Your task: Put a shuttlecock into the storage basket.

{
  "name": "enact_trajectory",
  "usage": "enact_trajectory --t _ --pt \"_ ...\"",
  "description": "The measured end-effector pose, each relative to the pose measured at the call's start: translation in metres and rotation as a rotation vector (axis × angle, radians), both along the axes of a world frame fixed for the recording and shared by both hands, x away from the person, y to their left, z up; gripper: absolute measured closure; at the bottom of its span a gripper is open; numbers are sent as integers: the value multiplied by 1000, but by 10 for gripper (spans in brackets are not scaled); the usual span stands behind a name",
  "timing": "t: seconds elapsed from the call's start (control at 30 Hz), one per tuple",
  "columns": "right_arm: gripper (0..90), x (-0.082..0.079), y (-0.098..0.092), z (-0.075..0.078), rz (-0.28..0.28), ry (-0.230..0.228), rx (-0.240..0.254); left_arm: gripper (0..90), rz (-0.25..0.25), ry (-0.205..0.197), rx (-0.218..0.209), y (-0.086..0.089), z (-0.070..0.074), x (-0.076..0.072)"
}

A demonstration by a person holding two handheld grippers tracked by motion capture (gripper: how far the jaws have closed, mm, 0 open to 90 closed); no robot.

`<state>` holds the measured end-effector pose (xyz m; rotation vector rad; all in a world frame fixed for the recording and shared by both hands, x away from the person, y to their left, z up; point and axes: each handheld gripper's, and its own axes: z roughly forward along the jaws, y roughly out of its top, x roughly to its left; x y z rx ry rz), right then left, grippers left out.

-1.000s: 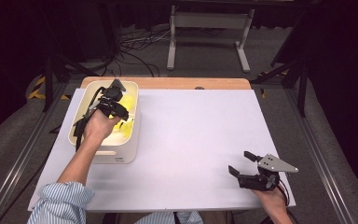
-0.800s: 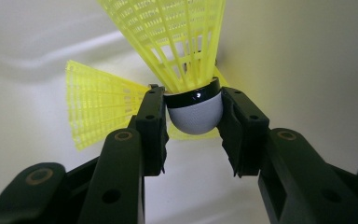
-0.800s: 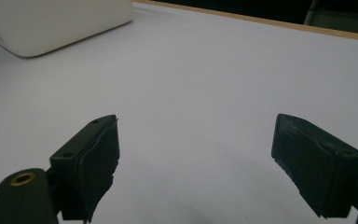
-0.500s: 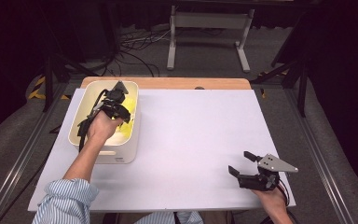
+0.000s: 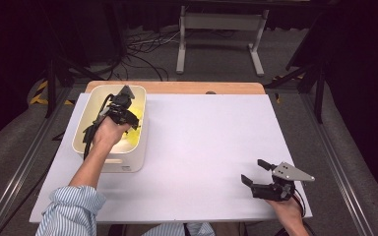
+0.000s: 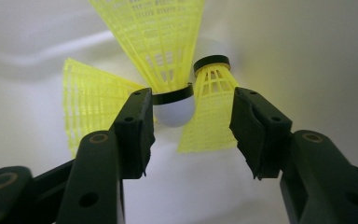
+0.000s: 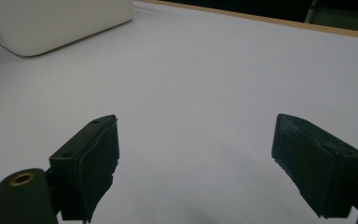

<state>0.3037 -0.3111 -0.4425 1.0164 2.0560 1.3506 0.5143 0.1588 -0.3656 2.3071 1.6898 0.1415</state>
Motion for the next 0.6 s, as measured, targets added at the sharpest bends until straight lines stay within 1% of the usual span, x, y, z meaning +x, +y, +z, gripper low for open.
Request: enact_trajectory --t 0.23,0.3,0.43,0.6 --pt "154 0 0 0 0 -1 -1 433 -10 -23 -7 -1 7 -4" --pt "154 0 0 0 -1 -1 -2 429 -11 -25 -5 -1 8 -5" --pt "155 0 0 0 -1 -3 -4 427 -16 -40 -3 -3 16 -8" --pt "155 0 0 0 0 -4 -4 408 -16 -54 3 0 21 -12"
